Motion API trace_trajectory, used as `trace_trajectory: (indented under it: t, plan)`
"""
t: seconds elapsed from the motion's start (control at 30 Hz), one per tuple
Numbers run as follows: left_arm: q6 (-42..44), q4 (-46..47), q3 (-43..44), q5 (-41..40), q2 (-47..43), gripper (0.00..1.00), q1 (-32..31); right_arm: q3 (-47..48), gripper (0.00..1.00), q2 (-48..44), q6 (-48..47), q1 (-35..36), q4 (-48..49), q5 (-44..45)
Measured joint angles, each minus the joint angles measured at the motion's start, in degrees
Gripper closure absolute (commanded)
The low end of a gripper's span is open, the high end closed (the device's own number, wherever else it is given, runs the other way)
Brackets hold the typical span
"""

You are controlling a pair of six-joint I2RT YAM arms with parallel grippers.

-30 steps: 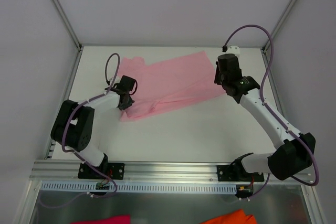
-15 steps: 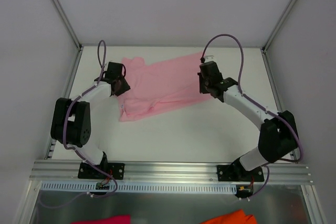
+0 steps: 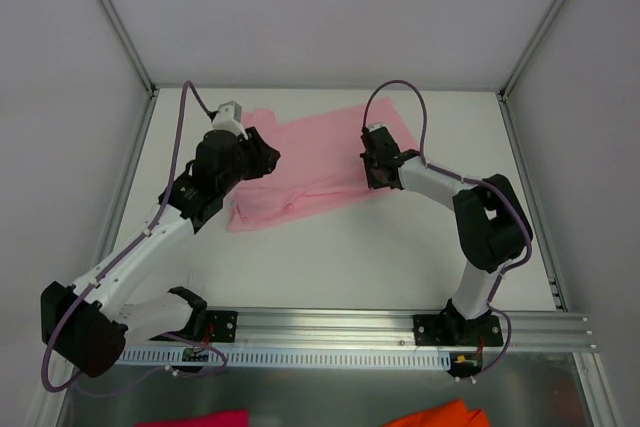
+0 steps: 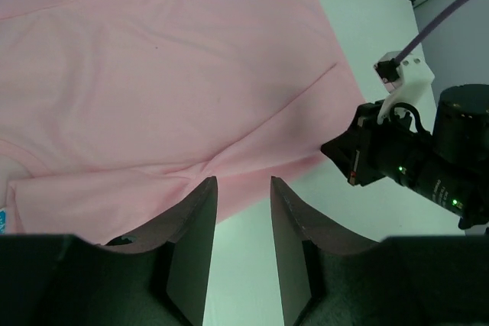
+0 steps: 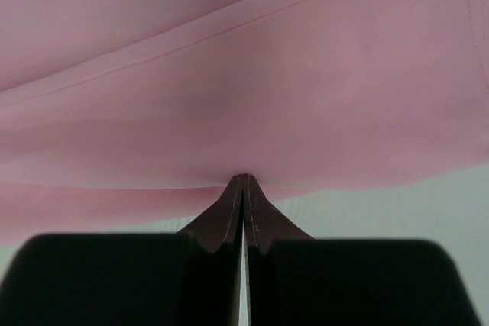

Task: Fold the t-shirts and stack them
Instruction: Fold the flattened tshirt in 1/3 of the way

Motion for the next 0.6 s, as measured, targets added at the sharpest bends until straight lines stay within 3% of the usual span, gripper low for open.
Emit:
trace_trajectory:
  t: [0.27,0.6]
  plan:
    - [-0.1,-0.5,-6.9,-1.5,-4.9,0.67,-1.3,0.6,0.99,2.4,-1.3,0.7,2.9,-0.3]
    - [-0.3,-3.6,-8.1,-1.9,-9.6,0.67,-3.1,1.8,0.99,5.9,-1.6,1.1,2.6,-0.6]
